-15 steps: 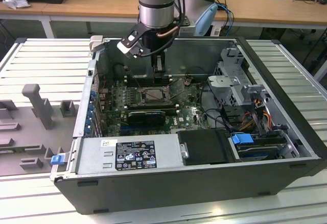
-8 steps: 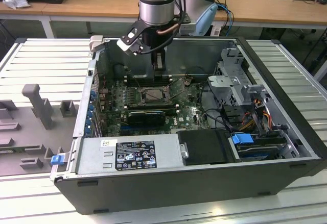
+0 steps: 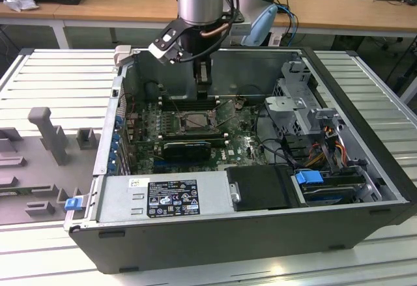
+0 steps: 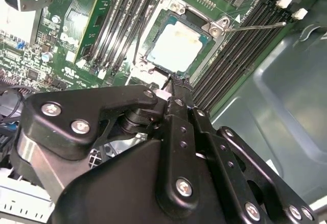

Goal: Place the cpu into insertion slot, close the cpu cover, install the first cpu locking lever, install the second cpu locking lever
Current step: 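Close the cpu cover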

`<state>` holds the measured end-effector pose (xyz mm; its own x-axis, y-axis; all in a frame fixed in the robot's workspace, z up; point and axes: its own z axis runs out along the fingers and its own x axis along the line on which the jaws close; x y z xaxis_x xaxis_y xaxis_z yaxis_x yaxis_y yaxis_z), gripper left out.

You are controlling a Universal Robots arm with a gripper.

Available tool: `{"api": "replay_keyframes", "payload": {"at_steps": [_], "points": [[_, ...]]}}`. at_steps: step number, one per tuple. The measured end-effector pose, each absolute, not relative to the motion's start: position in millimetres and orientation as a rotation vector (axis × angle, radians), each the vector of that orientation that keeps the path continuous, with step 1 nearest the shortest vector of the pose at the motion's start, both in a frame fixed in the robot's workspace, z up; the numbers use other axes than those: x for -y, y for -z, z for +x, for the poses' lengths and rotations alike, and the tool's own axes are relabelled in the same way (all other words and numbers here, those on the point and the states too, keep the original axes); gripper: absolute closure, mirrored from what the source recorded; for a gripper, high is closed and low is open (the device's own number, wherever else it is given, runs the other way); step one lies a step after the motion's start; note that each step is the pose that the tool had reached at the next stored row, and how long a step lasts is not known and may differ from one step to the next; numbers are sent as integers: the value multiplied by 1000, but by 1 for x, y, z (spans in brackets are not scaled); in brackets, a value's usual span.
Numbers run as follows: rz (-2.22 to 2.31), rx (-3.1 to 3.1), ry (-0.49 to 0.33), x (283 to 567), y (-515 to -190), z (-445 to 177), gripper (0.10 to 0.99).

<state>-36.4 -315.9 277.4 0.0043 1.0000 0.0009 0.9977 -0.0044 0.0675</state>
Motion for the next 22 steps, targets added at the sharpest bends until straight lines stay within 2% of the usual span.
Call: {"api": "replay_keyframes", "payload": {"at_steps": [22], "points": [[2194,-2185,-70,316,-288,0,980]]}}
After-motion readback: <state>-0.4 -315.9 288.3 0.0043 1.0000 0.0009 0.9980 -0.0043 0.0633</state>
